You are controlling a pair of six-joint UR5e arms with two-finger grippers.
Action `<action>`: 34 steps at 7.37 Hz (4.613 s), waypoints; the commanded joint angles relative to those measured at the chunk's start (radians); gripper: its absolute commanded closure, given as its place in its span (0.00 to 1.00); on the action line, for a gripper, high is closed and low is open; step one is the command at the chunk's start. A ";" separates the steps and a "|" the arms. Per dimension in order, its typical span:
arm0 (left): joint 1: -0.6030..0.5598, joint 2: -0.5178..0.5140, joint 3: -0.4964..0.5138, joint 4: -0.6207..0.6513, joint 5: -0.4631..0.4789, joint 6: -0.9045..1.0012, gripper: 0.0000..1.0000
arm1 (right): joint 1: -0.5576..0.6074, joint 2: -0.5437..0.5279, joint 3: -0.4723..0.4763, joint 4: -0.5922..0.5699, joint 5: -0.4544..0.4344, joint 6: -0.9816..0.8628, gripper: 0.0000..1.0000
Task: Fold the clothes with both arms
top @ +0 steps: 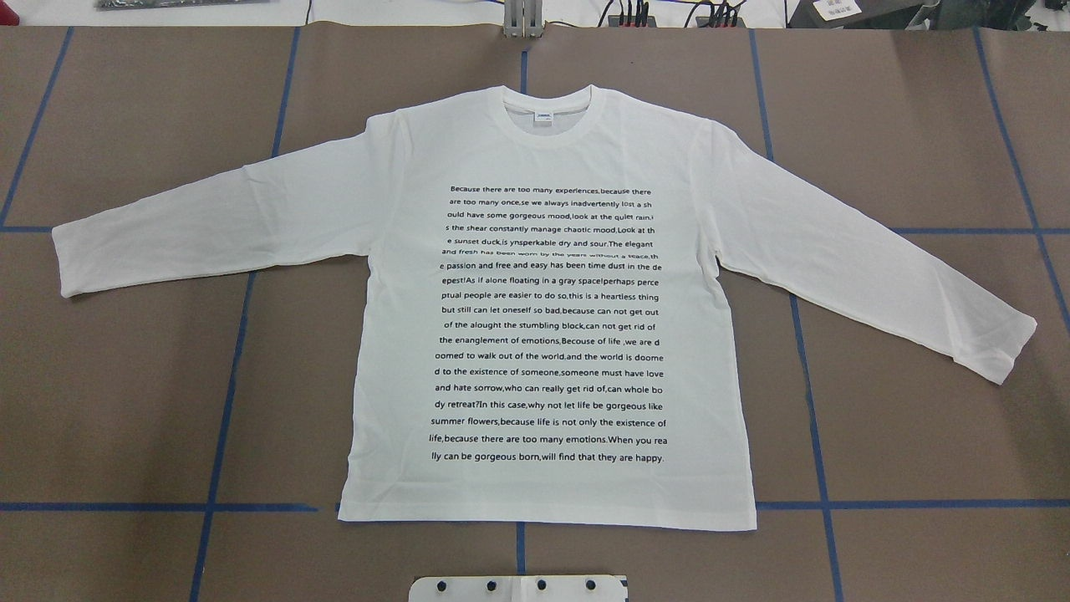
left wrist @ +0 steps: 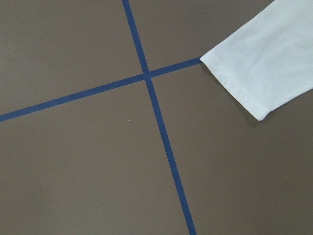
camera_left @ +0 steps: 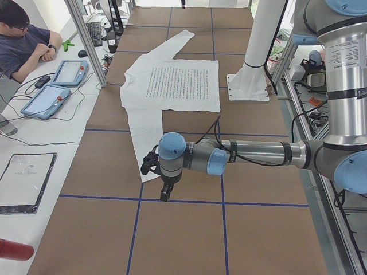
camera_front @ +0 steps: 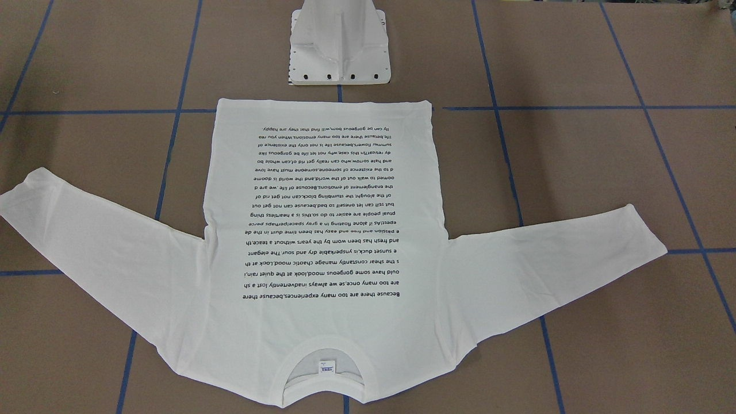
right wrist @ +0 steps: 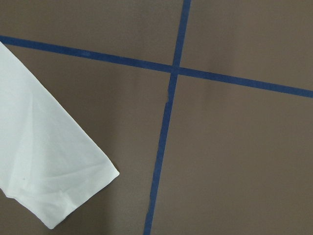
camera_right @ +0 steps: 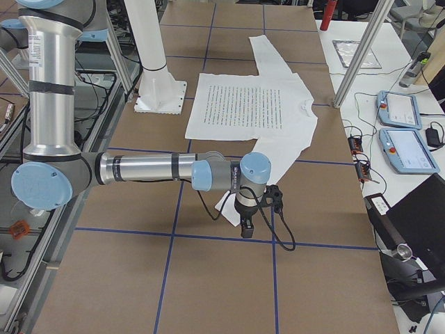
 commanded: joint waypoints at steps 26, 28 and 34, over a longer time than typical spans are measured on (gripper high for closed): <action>-0.002 -0.095 -0.028 -0.155 -0.029 -0.008 0.00 | -0.580 -0.236 -0.066 0.894 -0.258 0.982 0.27; -0.002 -0.097 -0.028 -0.155 -0.029 -0.008 0.00 | -0.583 -0.236 -0.066 0.894 -0.256 0.988 0.49; -0.002 -0.097 -0.026 -0.155 -0.031 -0.008 0.00 | -0.560 -0.118 -0.033 0.880 -0.244 1.029 1.00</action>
